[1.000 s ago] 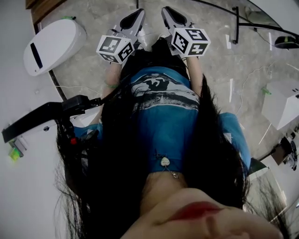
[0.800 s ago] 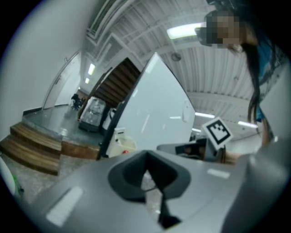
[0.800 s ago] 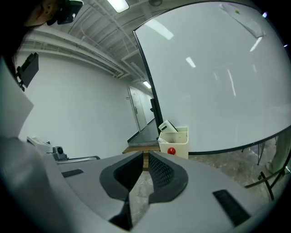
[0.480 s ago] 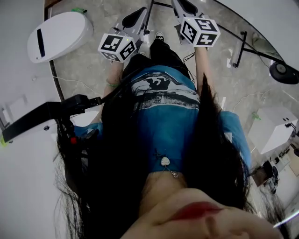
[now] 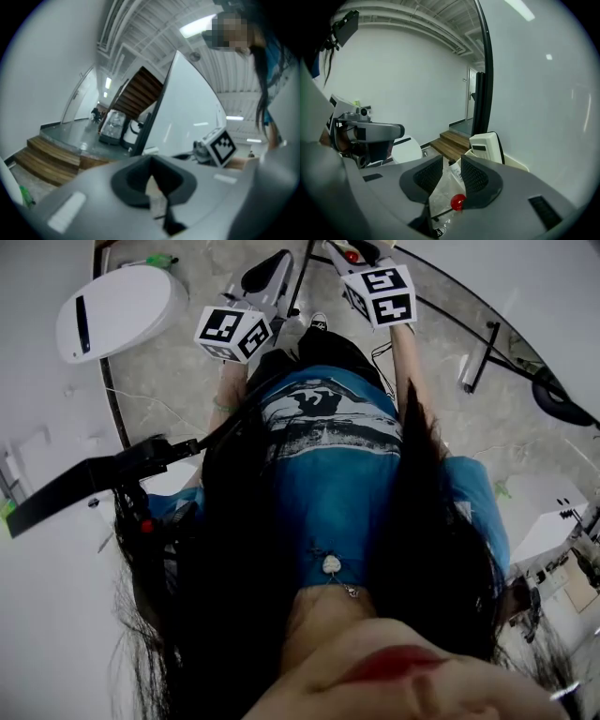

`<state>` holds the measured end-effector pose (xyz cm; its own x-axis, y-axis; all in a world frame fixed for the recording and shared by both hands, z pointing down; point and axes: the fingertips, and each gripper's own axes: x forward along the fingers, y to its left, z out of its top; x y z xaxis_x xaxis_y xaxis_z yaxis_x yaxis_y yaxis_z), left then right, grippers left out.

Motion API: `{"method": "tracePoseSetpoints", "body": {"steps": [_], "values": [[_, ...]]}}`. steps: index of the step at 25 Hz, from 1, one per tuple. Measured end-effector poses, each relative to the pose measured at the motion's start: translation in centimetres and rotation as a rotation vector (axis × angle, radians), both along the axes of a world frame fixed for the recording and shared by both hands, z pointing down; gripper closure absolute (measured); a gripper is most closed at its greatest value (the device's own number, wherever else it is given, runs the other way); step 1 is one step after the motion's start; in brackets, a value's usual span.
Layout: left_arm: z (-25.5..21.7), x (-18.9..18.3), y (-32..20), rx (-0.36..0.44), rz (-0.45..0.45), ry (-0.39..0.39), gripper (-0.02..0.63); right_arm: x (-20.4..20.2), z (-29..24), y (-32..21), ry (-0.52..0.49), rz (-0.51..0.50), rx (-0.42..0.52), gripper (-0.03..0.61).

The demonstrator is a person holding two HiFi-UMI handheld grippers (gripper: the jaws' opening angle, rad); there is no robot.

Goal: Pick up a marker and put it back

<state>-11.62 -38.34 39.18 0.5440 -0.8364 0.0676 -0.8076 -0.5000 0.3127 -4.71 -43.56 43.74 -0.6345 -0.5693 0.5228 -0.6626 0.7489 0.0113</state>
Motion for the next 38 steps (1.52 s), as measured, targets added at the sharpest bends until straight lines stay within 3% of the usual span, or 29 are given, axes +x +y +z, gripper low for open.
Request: {"method": "tracePoseSetpoints", "body": {"steps": [10, 17, 31, 38], "values": [[0.1, -1.2, -0.5, 0.002, -0.043, -0.006, 0.611, -3.0, 2.1, 1.5, 0.179, -0.154, -0.004, 0.477], [0.1, -0.9, -0.8, -0.006, -0.041, -0.014, 0.611, -2.9, 2.7, 1.1, 0.309, -0.157, 0.014, 0.477], [0.0, -1.2, -0.9, 0.004, -0.041, -0.015, 0.611, -1.7, 2.0, 0.8, 0.287, -0.133, 0.025, 0.483], [0.0, -0.7, -0.8, 0.005, -0.019, -0.01, 0.611, 0.2, -1.2, -0.5, 0.132, 0.004, 0.073, 0.503]]}}
